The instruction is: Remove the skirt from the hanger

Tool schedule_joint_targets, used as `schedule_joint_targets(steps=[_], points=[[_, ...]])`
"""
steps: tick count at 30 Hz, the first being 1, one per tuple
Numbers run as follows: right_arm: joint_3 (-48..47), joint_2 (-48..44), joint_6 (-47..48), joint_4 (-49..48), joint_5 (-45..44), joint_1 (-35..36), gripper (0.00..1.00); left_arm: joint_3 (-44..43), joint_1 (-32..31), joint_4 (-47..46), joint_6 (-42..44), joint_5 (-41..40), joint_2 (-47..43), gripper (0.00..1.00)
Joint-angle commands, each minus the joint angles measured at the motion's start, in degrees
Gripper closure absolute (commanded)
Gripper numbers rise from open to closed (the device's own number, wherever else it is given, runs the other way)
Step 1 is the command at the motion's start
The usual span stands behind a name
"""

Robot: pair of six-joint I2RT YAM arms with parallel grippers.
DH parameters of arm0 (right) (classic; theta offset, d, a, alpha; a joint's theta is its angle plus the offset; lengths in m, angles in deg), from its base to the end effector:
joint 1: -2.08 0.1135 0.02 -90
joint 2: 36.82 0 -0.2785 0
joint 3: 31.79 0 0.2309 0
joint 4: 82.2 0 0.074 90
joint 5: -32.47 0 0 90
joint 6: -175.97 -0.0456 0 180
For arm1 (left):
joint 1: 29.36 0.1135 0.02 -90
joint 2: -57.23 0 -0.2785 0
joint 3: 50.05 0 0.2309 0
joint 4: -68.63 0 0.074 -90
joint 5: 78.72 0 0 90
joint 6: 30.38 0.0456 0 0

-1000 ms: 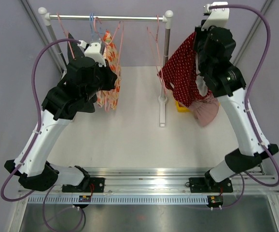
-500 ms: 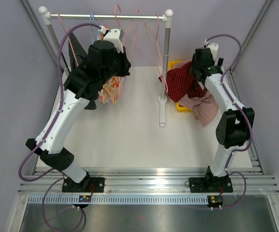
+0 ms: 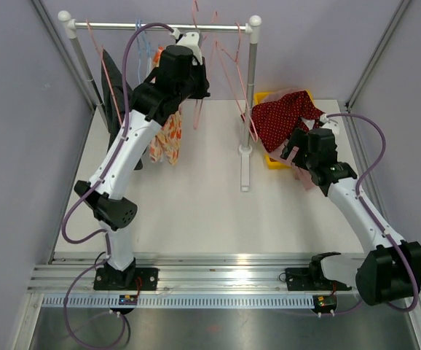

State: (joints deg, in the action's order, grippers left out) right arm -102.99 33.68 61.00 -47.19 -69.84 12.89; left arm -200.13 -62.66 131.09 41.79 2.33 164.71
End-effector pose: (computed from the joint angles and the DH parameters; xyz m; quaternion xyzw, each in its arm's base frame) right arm 0.2531 0.0384 0.3120 0.1581 0.8662 0.0524 0.4711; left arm 0.3262 -0.2058 0.4950 0.0654 0.8146 -0.1896 0.5443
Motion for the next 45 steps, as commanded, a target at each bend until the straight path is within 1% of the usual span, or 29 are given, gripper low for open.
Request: schedule_joint_targets(steps=[1, 6, 9, 10, 11, 12, 13, 14, 16, 18, 20, 23, 27, 31, 35, 38, 45], points=[[3.1, -2.8, -2.0, -3.7, 5.6, 1.7, 0.01, -3.2, 1.0, -4.5, -0.8, 3.8, 1.8, 1.0], [4.2, -6.6, -0.8, -0.8, 4.8, 1.9, 0.0, -4.1, 1.1, -3.5, -2.8, 6.6, 3.3, 1.0], [4.5, -8.4, -0.7, 0.1, 4.8, 1.9, 0.01, -0.8, 0.5, -3.5, -4.3, 7.6, 0.6, 1.0], [4.5, -8.7, -0.9, 0.2, 5.1, 1.9, 0.01, 1.3, 0.3, -3.5, -4.4, 7.7, -0.2, 0.96], [4.4, -9.0, -1.0, 0.8, 5.3, 1.9, 0.01, 1.9, 0.0, -2.9, -4.3, 7.9, -1.3, 0.89], [4.4, -9.5, -1.0, 1.1, 5.5, 2.0, 0.01, 2.4, -0.2, -2.2, -4.3, 7.7, -3.0, 0.79], [4.5, -9.9, -1.3, 1.6, 5.6, 1.9, 0.01, 2.6, -0.3, -1.4, -4.2, 7.5, -4.0, 0.61], [4.5, -10.5, -1.3, 2.3, 5.8, 2.0, 0.01, 3.2, -0.4, 0.2, -4.1, 7.1, -5.1, 0.5], [4.8, -12.3, -1.4, 3.1, 5.8, 1.9, 0.01, 3.8, -0.5, 1.7, -3.6, 5.6, -8.7, 0.25], [5.3, -14.6, -1.4, 4.4, 5.8, 1.8, 0.01, 4.9, -0.5, 3.5, -2.7, 3.3, -11.5, 0.18], [5.8, -16.1, -1.4, 5.8, 5.8, 1.9, 0.0, 6.1, -0.4, 4.7, -1.4, 1.1, -15.3, 0.15], [6.0, -18.8, -1.0, 8.1, 5.7, 1.9, 0.0, 7.4, -0.1, 6.7, 0.3, -2.8, -18.8, 0.13], [6.5, -22.7, -0.5, 11.0, 5.2, 1.9, 0.01, 8.6, 1.0, 8.8, 1.6, -6.6, -21.5, 0.13], [6.7, -25.1, -0.3, 13.2, 4.7, 1.9, 0.01, 10.0, 2.6, 8.8, 3.2, -8.1, -23.0, 0.12], [6.5, -26.0, -0.6, 14.4, 5.5, 1.9, 0.01, 9.0, 6.0, 8.4, 4.5, -7.6, -22.5, 0.12], [6.0, -26.1, -0.2, 15.1, 5.5, 1.9, 0.01, 7.8, 8.0, 8.2, 4.7, -5.6, -21.3, 0.12], [6.0, -26.2, 0.2, 15.6, 4.9, 1.9, 0.01, 6.9, 10.7, 6.8, 5.2, -3.2, -17.9, 0.12]])
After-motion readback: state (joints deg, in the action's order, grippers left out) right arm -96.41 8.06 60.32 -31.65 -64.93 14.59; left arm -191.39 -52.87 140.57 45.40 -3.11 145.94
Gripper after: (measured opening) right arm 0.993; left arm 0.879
